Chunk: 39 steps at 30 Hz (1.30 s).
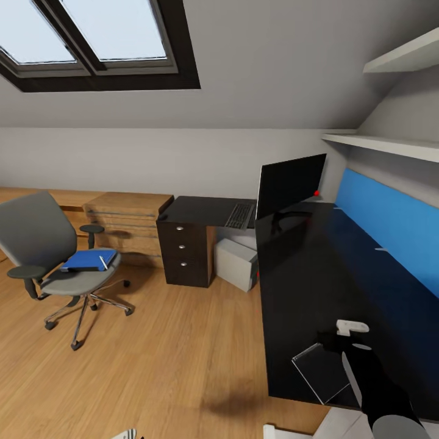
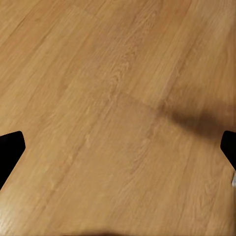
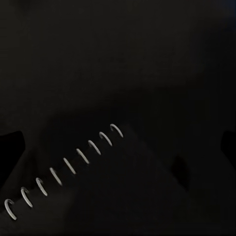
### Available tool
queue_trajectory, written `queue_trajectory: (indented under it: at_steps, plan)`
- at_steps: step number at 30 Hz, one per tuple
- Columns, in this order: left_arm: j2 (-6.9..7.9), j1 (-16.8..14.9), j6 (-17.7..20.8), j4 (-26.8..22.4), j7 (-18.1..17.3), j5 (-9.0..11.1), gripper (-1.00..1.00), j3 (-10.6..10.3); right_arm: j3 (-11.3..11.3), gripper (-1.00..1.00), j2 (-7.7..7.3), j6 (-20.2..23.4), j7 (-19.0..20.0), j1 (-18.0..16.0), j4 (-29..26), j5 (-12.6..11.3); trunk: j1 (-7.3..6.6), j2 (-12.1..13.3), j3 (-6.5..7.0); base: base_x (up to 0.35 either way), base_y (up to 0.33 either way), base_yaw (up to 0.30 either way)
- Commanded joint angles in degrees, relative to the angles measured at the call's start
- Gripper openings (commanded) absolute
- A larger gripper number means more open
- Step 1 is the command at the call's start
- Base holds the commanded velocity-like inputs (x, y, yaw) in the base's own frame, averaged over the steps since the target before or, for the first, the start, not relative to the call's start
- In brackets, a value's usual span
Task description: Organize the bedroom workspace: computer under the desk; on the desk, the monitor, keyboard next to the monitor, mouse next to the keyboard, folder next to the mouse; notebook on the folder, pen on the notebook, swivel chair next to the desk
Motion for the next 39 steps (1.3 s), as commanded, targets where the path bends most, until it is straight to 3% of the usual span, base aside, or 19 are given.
queue_trajectory:
  at_steps: [1,12,39]
  plan:
    - [-0.08,0.0,-0.6,0.1,-0.3,0.6,1.00,-0.4,0.0,1.00,0.02,0.3,0.1,0.0,0.0,0.5,0.00,0.0,-0.06,0.000,0.000,0.000]
    - [-0.38,0.0,-2.1,0.1,-0.3,0.6,1.00,-0.3,0.0,1.00,0.02,0.5,0.1,-0.1,2.9,0.7,0.00,0.0,-0.06,0.000,0.000,0.000]
    - [-0.54,0.0,-2.1,0.1,-0.2,0.7,1.00,-0.2,0.1,1.00,-0.06,0.5,0.0,-0.1,3.3,0.7,0.00,0.0,-0.06,0.000,0.000,0.000]
